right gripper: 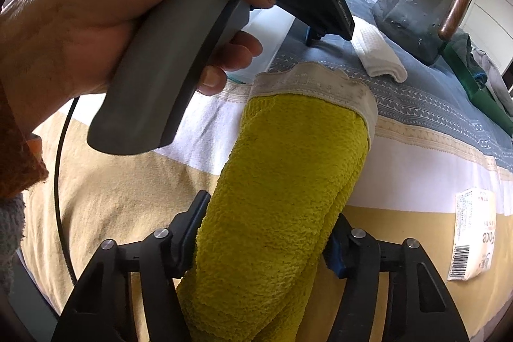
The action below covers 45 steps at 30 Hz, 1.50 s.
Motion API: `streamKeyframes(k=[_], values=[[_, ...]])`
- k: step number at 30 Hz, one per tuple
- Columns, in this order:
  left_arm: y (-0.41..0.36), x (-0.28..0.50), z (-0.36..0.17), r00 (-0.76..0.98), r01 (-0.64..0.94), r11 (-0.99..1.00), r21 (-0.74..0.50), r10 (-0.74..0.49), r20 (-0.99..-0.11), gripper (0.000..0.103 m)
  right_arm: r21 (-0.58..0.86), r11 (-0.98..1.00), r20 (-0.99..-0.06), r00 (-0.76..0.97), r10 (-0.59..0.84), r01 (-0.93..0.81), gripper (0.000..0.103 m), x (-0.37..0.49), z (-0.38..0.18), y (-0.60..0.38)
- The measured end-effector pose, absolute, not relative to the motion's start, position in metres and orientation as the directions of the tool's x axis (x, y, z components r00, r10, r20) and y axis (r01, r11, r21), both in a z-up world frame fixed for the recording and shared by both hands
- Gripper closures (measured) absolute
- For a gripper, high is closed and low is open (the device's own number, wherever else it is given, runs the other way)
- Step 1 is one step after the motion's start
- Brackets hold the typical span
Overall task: Organize soft objects
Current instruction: 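Close the left tool on the clear strip while the right tool grips the yellow towel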
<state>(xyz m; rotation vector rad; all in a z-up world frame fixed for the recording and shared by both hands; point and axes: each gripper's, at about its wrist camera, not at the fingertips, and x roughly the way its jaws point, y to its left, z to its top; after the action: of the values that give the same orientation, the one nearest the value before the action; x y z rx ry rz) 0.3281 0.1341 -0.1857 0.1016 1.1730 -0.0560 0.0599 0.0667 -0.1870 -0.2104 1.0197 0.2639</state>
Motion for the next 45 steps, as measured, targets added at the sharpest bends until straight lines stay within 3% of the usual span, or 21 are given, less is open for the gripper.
streamKeyframes(k=[3,5,8,10,13,26,45], values=[[0.130,0.325,-0.183,0.389,0.118,0.992,0.038,-0.011,-0.921,0.024,-0.049,0.945,-0.859,0.496,0.126,-0.324,0.051,0.060,-0.185,0.067],[0.124,0.323,-0.179,0.389,0.143,0.989,0.026,-0.032,-0.921,0.049,-0.050,0.941,-0.858,0.497,0.131,-0.335,0.057,0.059,-0.184,0.067],[0.116,0.321,-0.175,0.388,0.174,0.984,0.028,-0.042,-0.921,0.074,-0.047,0.935,-0.861,0.489,0.141,-0.353,0.071,0.062,-0.182,0.066],[0.111,0.320,-0.173,0.396,0.175,0.984,0.044,-0.029,-0.918,0.086,-0.045,0.928,-0.862,0.483,0.150,-0.369,0.081,0.063,-0.180,0.066],[0.106,0.318,-0.170,0.405,0.182,0.981,0.063,-0.016,-0.914,0.095,-0.041,0.918,-0.866,0.473,0.165,-0.395,0.086,0.066,-0.178,0.067],[0.125,0.299,-0.131,0.446,0.143,0.986,0.086,0.014,-0.895,0.098,-0.006,0.892,-0.857,0.462,0.228,-0.452,0.088,0.062,-0.157,0.055],[0.178,0.243,-0.040,0.535,0.003,0.992,0.125,0.104,-0.839,0.098,0.023,0.882,-0.758,0.567,0.322,-0.471,0.088,0.031,-0.071,-0.011]])
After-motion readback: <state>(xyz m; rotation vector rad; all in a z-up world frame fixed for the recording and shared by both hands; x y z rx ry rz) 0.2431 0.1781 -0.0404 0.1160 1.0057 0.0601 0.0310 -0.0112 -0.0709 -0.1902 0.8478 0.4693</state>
